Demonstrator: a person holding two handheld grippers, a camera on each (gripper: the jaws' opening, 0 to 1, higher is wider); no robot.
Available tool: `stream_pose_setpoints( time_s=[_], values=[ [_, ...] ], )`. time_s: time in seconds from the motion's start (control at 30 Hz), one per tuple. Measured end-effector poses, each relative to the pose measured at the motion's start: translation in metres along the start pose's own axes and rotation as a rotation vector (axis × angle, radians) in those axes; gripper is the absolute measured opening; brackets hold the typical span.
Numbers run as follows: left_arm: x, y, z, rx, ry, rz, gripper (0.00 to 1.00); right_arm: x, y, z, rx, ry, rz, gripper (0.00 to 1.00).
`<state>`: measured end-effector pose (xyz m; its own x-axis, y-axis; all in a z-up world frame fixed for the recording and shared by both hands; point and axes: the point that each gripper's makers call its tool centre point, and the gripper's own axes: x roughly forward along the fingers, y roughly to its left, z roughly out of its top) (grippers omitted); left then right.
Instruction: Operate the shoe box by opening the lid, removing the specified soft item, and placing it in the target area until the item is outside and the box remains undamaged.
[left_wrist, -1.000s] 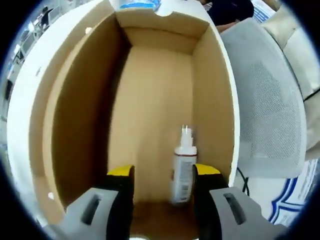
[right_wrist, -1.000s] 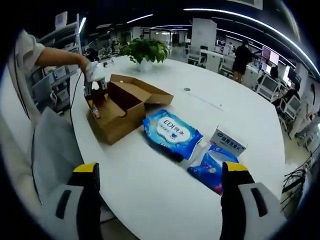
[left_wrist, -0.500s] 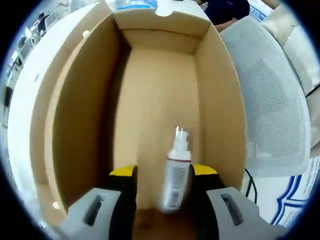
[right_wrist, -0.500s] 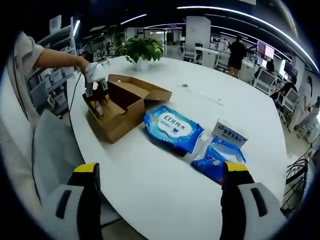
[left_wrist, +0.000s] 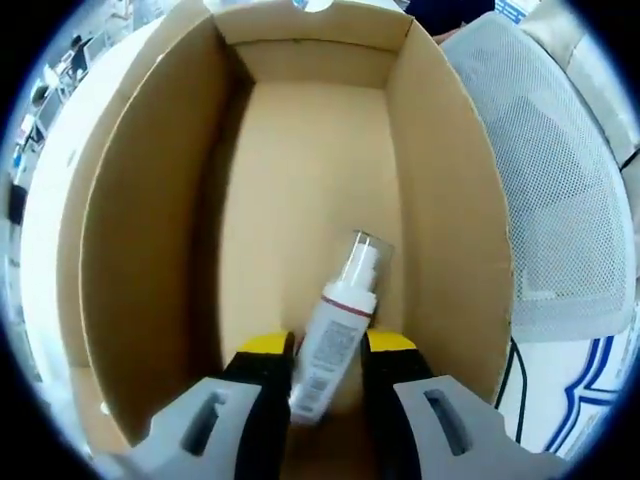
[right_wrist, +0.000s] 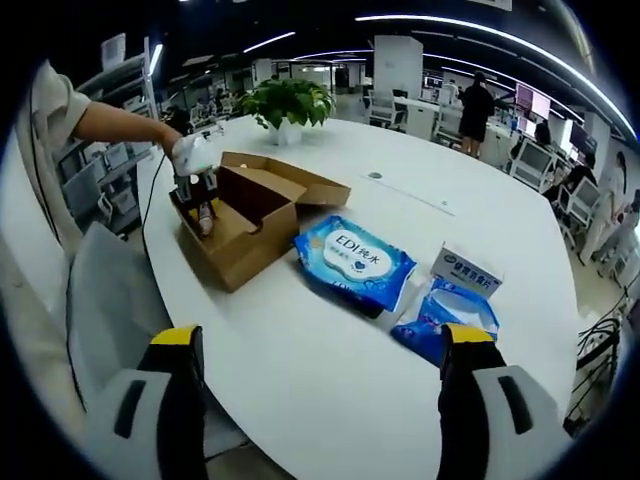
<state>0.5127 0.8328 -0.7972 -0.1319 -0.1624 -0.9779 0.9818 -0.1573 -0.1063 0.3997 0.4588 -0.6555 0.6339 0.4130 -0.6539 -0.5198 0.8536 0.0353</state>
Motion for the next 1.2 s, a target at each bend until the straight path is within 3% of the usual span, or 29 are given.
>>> stream_pose_setpoints(
  time_s=[0.37, 0.53, 0.83, 1.2],
  values=[
    [0.002, 0.001, 0.000, -0.003, 0.006, 0.043, 0.24, -0.001, 0.006, 0.005, -0.001, -0.026, 0.019, 0.91],
    [0.002, 0.003, 0.010, -0.122, -0.046, 0.076, 0.23, 0.000, 0.010, 0.006, -0.002, -0.037, 0.028, 0.89],
    [-0.003, -0.001, 0.016, -0.205, -0.073, 0.075, 0.19, -0.003, 0.015, 0.010, -0.006, -0.066, 0.045, 0.85],
    [-0.026, 0.000, 0.032, -0.289, -0.167, 0.119, 0.18, -0.005, 0.026, 0.023, -0.026, -0.123, 0.087, 0.80]
  ],
)
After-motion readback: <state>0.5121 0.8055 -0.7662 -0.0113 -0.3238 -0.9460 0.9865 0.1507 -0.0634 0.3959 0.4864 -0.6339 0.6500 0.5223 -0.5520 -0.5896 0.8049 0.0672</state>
